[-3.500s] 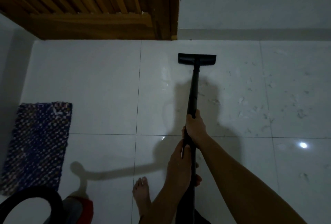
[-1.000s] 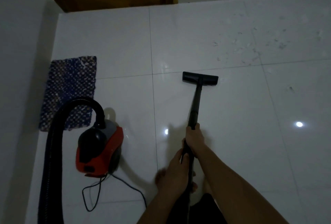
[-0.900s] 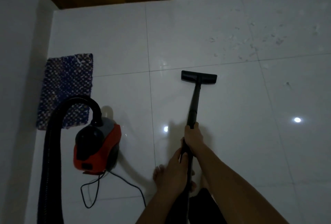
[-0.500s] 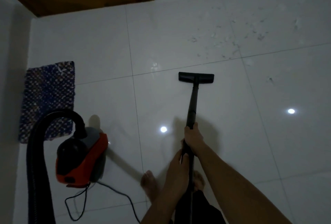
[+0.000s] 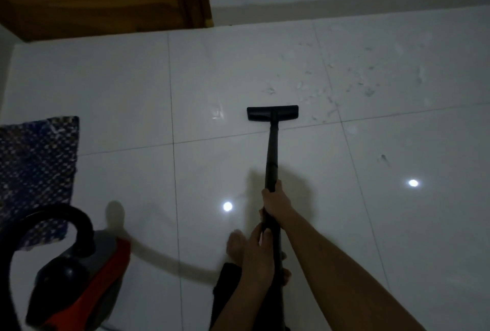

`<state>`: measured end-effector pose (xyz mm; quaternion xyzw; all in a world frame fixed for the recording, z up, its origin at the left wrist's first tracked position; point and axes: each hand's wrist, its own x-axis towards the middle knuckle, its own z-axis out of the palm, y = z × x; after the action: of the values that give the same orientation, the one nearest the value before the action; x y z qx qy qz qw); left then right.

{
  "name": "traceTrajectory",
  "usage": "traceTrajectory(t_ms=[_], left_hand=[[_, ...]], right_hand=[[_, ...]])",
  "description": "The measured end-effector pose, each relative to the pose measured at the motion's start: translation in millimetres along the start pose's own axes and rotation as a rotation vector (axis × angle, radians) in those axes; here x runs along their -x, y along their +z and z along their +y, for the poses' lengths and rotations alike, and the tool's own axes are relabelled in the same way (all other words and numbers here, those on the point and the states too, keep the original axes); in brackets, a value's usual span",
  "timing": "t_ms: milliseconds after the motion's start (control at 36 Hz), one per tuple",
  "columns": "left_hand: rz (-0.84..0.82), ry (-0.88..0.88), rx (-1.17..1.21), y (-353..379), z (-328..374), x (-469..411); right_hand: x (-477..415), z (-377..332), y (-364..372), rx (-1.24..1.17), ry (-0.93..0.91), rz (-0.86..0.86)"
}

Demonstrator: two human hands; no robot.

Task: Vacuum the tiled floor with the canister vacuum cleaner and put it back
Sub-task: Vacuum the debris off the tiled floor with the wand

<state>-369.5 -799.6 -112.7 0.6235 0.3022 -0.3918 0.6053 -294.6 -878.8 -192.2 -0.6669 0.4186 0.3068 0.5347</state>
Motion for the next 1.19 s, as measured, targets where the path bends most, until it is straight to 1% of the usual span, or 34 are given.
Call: traceTrajectory(t_ms=[83, 194, 444, 528, 611, 778, 889, 1028, 1194], left_hand=[[-0.021, -0.015, 0.029, 3.0, 25.8, -26.8], [-0.055, 0.039, -0.015, 8.8, 64.1, -56.2], [-0.044, 0.054, 0.044, 29.1, 132.4, -110.3], [-0.041, 0.061, 0.017, 35.0, 151.9, -128.2], [-0.001, 0.053, -0.009, 42.1, 177.4, -148.2], [-0.002, 0.052, 0.095, 67.6, 225.0, -185.5], [-0.004, 0.017, 0.104, 88.5, 250.8, -204.2], [0.002, -0.005, 0.149, 109.6, 285.1, -230.3], [0.026, 0.032, 0.125, 133.1, 322.5, -250.2]], right_hand=[[-28.1, -28.8, -6.9, 0.024, 0.001, 0.003], [-63.2, -66.9, -19.1, 0.059, -0.002, 0.006], [-123.7, -128.0, -37.8, 0.042, -0.017, 0.012], [-142.6, -148.8, -44.9, 0.022, -0.008, 0.013], [-161.7, -172.8, -53.1, 0.021, -0.008, 0.001], [-202.2, -222.8, -77.1, 0.082, -0.06, -0.009], [-223.8, -247.4, -96.7, 0.075, -0.06, -0.029], [-250.0, -281.6, -120.5, 0.123, -0.13, -0.03], [-269.5, -314.7, -143.1, 0.092, -0.159, -0.018]])
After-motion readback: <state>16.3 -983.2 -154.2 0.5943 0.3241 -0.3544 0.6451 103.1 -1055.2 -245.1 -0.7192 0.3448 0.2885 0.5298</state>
